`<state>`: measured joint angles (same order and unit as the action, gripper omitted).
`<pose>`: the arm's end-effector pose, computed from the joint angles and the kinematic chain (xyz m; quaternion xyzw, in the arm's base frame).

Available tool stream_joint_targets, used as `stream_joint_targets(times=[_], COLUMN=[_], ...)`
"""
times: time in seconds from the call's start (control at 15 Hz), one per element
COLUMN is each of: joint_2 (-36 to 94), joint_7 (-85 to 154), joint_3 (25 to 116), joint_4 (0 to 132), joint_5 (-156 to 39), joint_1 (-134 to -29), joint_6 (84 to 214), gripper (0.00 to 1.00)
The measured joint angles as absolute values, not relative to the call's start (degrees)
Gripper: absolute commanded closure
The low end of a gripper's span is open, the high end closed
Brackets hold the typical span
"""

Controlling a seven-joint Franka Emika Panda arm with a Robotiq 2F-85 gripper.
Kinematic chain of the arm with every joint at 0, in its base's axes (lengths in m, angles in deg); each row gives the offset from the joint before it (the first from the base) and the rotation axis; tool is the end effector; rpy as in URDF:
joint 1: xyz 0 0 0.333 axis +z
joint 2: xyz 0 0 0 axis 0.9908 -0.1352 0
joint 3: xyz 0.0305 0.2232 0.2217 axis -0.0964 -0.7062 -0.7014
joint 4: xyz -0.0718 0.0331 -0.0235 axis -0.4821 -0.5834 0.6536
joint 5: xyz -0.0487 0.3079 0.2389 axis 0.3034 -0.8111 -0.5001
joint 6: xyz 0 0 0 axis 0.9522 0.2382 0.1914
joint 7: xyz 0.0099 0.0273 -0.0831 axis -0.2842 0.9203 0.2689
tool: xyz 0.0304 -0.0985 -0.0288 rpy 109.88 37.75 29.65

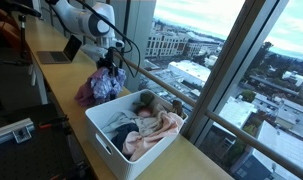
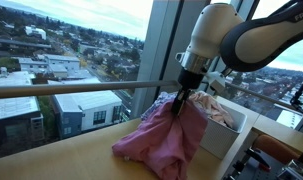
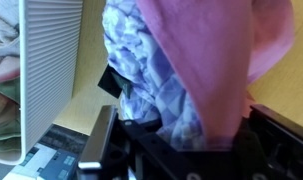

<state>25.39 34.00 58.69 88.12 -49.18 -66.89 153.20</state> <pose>0.5640 0.2365 0.2904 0.9711 0.2301 0.0470 0.0423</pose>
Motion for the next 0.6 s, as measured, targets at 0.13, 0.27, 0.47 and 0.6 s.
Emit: stream_joint_targets(times=[0.13, 0.27, 0.47, 0.6], joint_2=[25.39, 25.39, 25.39, 25.41], joint_7=[34.0, 34.0, 34.0, 34.0], joint_3=[58.69, 58.69, 58.74, 58.85], joint_4=[88.25, 88.44, 88.81, 88.82], joint_5=[-49.14, -48.9, -48.21, -47.93], joint_1=[-66.89, -66.89, -66.89, -66.93], joint_6=[153.2, 153.2, 153.22, 153.25], gripper=[0.67, 0.53, 0.31, 0.16])
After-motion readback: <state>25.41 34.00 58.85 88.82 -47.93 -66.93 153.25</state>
